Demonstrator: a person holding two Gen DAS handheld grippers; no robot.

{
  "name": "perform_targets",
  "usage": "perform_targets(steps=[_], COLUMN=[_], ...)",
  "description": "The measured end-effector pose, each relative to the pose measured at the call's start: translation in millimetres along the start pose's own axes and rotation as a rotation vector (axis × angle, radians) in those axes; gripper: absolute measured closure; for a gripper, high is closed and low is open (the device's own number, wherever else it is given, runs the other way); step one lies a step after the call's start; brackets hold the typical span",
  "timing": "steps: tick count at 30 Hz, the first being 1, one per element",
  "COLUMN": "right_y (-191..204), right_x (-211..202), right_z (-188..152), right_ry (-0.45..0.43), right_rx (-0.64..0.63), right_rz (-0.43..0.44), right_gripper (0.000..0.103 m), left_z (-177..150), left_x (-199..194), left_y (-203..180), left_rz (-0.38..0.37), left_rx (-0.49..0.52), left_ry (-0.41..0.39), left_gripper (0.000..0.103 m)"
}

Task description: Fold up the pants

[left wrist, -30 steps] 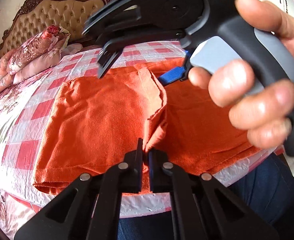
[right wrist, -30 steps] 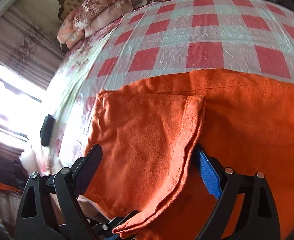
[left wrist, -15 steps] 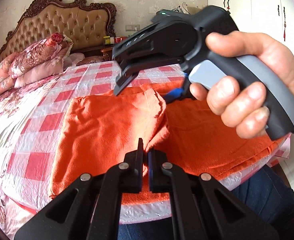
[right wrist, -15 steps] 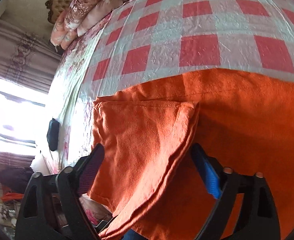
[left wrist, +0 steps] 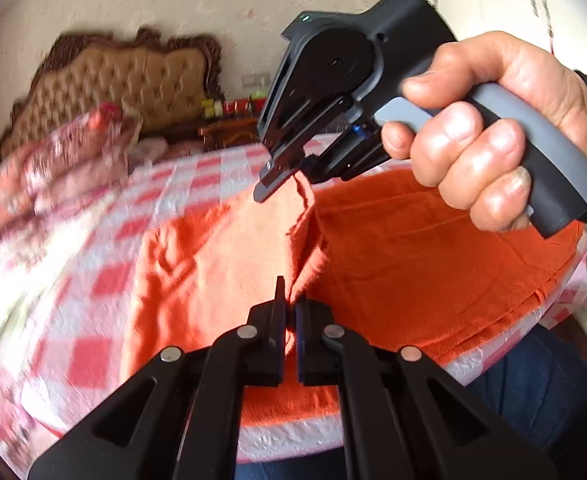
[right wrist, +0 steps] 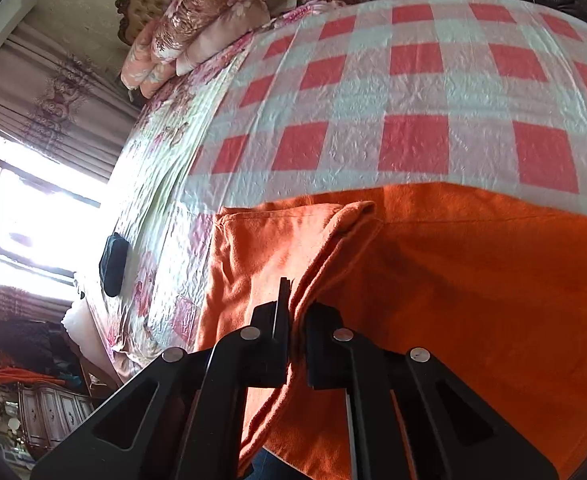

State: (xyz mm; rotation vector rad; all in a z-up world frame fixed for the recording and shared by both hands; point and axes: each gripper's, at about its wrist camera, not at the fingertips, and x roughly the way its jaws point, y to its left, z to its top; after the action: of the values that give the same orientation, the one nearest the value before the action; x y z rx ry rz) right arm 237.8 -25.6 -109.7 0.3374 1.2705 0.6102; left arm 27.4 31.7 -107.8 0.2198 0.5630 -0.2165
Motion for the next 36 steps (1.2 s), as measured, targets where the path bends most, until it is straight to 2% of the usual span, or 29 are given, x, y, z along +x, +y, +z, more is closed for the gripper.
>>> perform_targets(steps=[3, 6, 12, 16, 19, 22, 24, 26, 28, 32, 36], right_y=[0, -19, -67, -79, -88, -96, -99, -99, -92, -82, -86], right_x=[-22, -38, -30, -25, -19, -21, -22, -22, -23, -40, -49], right_z=[-4, -9, -28, -34, -34, -29, -22, -19, -18, -21, -26], right_ry=[-0.05, -0.084, -0.062, -0.048, -0.03, -0.052, -0.063, -0.072, -0.086, -0.143, -0.157], right_rx=[-0.029, -0.011, 0.057, 0.077, 0.107, 0.126, 0.131, 0.119, 0.082, 0.049, 0.054], right_rz=[-0.026, -0.048, -0.127, -0.124, -0.156, -0.148, -0.143, -0.147, -0.19, -0.226, -0.25], right_gripper=[0.096, 0.096, 0.096, 0.096, 0.083, 0.077, 0.077, 0.08, 0.096, 0.096, 0.096], left_z=[9, 7, -7, -16, -21, -22, -22, -23, -21, -14, -16], left_x=[-3, 8, 30, 40, 45, 48, 50, 51, 50, 44, 45], left_y=[-19, -43, -75, -81, -85, -83, -85, -88, -92, -95, -100], left_rz=[-0.019, -0.069, -0.113, -0.114, -0.104, -0.093, -0.08, -0.061, -0.035, -0.033, -0.045], left_rx=[0.074, 0.107, 0.16, 0.199, 0.224, 0.239, 0.261, 0.293, 0.327, 0.339, 0.357], left_ry=[-0.027, 0.003, 0.076, 0.115, 0.126, 0.125, 0.124, 0.121, 0.107, 0.077, 0.077], left_gripper=[0.1, 0.1, 0.1, 0.1, 0.1, 0.1, 0.1, 0.1, 0.1, 0.1, 0.1])
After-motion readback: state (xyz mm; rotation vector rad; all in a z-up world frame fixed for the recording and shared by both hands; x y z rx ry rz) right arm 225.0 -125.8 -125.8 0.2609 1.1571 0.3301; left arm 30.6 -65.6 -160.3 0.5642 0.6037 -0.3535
